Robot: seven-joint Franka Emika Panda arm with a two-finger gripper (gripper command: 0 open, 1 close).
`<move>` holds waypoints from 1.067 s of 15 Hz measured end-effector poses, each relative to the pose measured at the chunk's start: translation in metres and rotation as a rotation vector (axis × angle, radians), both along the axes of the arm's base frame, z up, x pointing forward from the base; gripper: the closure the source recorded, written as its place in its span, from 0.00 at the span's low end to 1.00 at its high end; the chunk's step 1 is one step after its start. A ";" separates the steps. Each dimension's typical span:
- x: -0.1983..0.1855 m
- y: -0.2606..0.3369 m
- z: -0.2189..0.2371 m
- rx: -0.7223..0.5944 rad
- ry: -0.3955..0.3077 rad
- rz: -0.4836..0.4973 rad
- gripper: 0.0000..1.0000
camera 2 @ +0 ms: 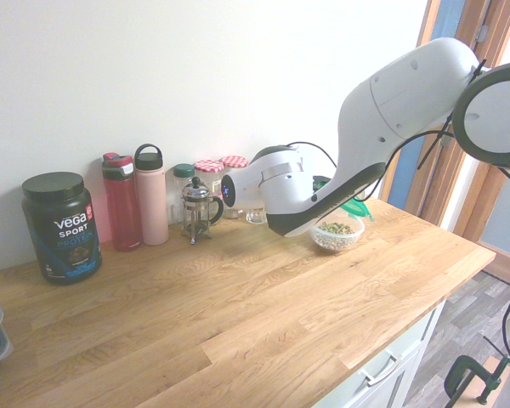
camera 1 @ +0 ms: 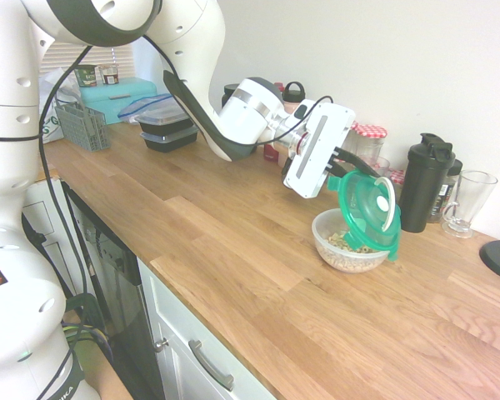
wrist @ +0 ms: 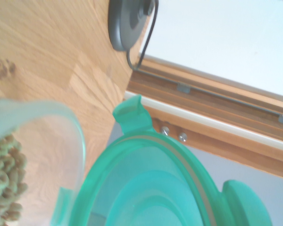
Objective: Cover the lid of food container
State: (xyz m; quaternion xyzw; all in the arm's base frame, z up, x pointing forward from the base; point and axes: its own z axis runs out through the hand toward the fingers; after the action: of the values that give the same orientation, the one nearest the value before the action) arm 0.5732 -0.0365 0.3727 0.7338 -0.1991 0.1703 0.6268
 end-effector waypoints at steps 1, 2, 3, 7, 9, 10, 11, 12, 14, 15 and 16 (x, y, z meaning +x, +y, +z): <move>0.000 0.003 0.000 0.008 -0.002 0.004 0.00; 0.000 0.008 0.000 0.015 -0.003 0.008 0.00; -0.001 0.011 0.000 0.026 -0.004 0.008 0.00; -0.003 0.027 -0.005 0.105 -0.002 0.009 0.00; -0.004 0.040 -0.001 0.195 -0.004 0.013 0.00; -0.003 0.046 0.007 0.242 -0.007 0.012 0.00; -0.002 0.052 0.015 0.291 -0.008 0.004 0.00; -0.001 0.057 0.023 0.345 -0.004 -0.006 0.00; 0.002 0.068 0.033 0.474 0.001 -0.041 0.00; 0.004 0.075 0.038 0.546 -0.005 -0.058 0.00; 0.007 0.082 0.045 0.617 -0.014 -0.073 0.00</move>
State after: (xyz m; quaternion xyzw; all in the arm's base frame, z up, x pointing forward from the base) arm 0.5804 0.0455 0.4178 0.8807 -0.2721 0.0842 0.3785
